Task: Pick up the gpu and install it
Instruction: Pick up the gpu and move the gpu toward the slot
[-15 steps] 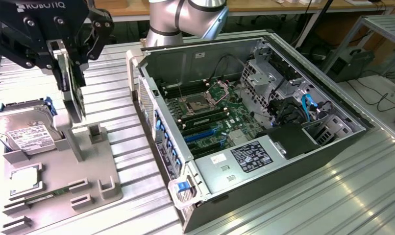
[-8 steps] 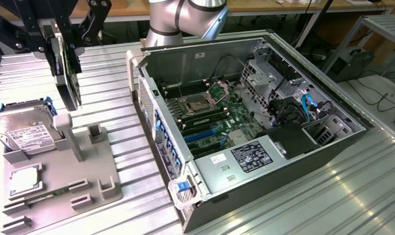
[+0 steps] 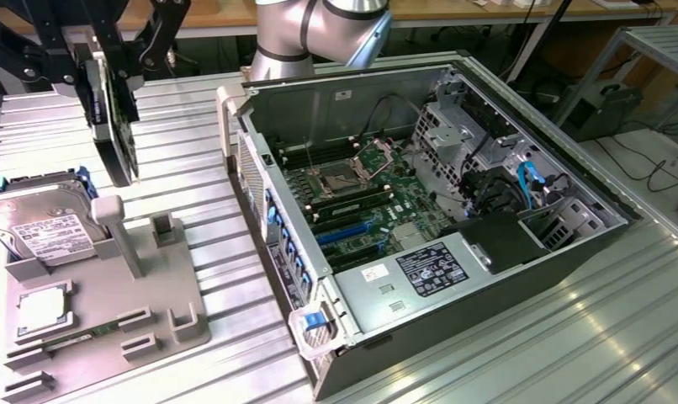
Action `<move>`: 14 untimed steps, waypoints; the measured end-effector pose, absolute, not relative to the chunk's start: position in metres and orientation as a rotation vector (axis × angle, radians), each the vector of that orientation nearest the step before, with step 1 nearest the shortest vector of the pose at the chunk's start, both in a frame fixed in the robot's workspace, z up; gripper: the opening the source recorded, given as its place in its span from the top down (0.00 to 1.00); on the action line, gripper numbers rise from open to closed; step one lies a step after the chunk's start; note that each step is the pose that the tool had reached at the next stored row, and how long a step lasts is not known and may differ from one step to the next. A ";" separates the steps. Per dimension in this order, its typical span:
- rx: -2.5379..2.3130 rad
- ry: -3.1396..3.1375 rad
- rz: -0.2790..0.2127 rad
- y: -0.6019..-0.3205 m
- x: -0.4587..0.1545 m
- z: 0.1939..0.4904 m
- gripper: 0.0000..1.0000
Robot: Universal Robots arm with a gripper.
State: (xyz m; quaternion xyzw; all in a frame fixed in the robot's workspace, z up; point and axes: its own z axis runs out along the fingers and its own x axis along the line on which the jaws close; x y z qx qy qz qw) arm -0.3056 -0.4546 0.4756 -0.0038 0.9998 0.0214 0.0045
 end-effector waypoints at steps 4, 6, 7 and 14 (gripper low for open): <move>-0.012 3.132 0.067 -0.455 -0.302 0.476 0.72; -0.012 3.132 0.067 -0.455 -0.300 0.476 0.72; -0.012 3.132 0.067 -0.455 -0.298 0.476 0.72; -0.012 3.132 0.067 -0.455 -0.290 0.475 0.72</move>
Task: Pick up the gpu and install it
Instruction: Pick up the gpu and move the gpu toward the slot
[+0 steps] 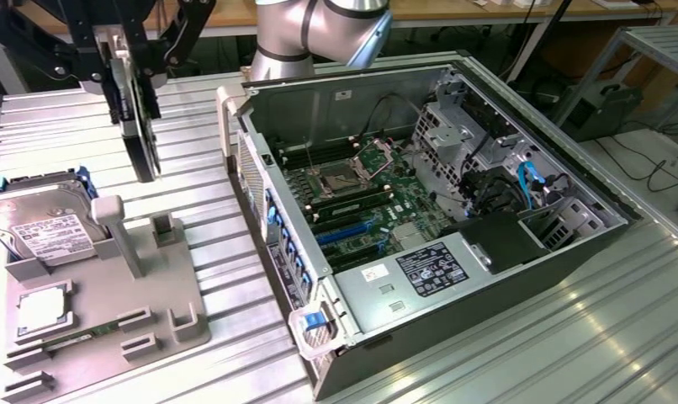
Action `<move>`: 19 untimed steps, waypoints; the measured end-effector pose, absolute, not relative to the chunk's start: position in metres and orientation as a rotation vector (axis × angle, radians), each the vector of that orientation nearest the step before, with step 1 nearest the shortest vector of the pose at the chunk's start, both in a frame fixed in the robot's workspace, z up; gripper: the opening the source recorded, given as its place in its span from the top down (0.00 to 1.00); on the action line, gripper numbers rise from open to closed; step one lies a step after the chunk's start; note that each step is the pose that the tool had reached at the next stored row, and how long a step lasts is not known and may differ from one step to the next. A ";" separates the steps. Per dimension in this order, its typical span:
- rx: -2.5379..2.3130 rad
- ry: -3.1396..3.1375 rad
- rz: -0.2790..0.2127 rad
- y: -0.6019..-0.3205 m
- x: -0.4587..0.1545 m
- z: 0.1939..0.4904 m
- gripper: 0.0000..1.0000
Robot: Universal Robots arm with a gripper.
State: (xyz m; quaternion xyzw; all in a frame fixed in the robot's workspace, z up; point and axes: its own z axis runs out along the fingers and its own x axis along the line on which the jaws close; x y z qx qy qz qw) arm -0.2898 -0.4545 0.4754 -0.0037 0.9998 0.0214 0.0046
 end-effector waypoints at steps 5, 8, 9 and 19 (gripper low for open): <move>-0.012 3.132 0.067 -0.455 -0.284 0.475 0.72; -0.012 3.132 0.067 -0.455 -0.279 0.475 0.72; -0.012 3.132 0.067 -0.455 -0.277 0.475 0.72; -0.012 3.132 0.067 -0.455 -0.261 0.475 0.72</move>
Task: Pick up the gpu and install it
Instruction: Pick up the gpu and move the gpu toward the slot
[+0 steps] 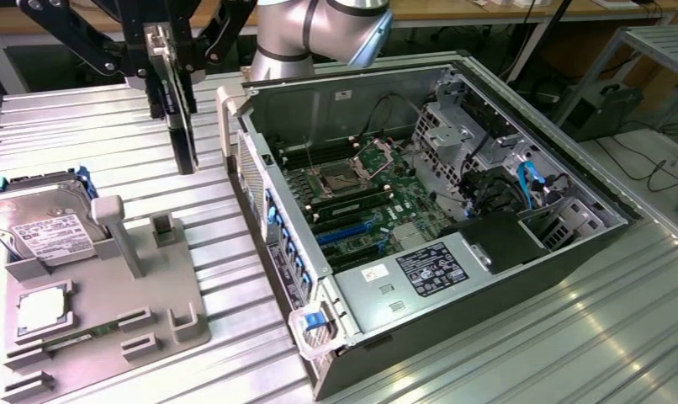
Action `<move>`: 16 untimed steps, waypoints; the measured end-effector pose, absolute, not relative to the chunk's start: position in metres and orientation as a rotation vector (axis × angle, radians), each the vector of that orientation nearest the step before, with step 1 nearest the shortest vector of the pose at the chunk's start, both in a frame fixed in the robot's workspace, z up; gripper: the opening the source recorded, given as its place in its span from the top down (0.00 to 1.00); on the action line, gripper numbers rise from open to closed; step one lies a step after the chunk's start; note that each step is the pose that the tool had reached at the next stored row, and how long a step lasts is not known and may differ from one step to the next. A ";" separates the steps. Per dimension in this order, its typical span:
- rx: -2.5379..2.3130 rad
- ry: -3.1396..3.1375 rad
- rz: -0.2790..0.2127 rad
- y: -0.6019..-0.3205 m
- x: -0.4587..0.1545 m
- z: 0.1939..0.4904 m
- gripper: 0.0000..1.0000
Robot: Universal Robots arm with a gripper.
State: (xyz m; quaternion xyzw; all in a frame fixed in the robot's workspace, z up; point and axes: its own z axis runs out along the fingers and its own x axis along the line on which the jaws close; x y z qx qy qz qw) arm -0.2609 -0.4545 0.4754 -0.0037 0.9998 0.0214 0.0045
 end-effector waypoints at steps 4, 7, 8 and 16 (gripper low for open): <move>-0.012 3.132 0.067 -0.455 -0.254 0.475 0.72; -0.012 3.132 0.067 -0.455 -0.249 0.475 0.72; -0.012 3.132 0.067 -0.455 -0.247 0.475 0.72; -0.012 3.132 0.067 -0.455 -0.238 0.475 0.72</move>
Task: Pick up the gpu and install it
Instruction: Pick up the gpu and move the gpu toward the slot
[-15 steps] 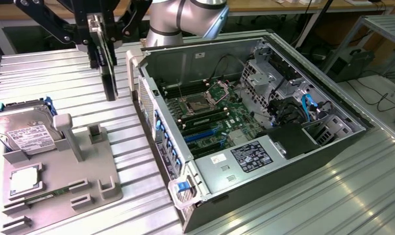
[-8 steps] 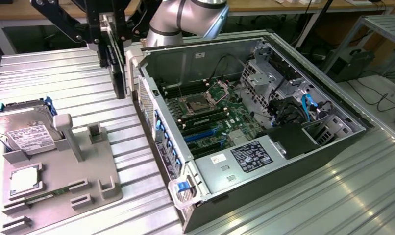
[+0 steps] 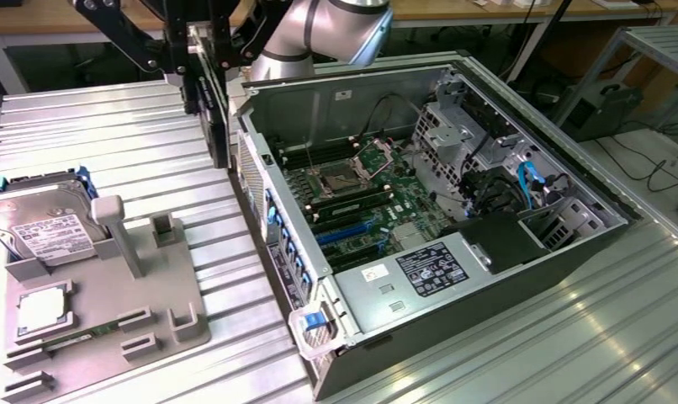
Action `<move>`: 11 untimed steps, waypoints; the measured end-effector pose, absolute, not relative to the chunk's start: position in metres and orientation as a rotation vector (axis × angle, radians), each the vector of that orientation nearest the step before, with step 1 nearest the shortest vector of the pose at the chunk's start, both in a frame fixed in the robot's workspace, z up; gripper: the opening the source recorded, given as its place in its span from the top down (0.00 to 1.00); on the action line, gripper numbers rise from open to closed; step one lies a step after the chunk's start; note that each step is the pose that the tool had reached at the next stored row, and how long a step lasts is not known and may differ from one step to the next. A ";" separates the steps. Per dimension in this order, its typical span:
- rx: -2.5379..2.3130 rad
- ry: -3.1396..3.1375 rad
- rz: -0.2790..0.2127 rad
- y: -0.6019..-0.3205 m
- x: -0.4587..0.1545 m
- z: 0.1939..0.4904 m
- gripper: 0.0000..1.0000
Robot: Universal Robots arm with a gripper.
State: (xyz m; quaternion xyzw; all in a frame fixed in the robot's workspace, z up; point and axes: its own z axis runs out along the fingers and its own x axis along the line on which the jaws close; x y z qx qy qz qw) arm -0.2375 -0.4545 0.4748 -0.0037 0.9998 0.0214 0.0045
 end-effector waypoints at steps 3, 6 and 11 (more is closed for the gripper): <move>-0.012 3.132 0.067 -0.455 -0.233 0.475 0.72; -0.012 3.132 0.067 -0.455 -0.227 0.474 0.72; -0.012 3.132 0.067 -0.455 -0.218 0.474 0.72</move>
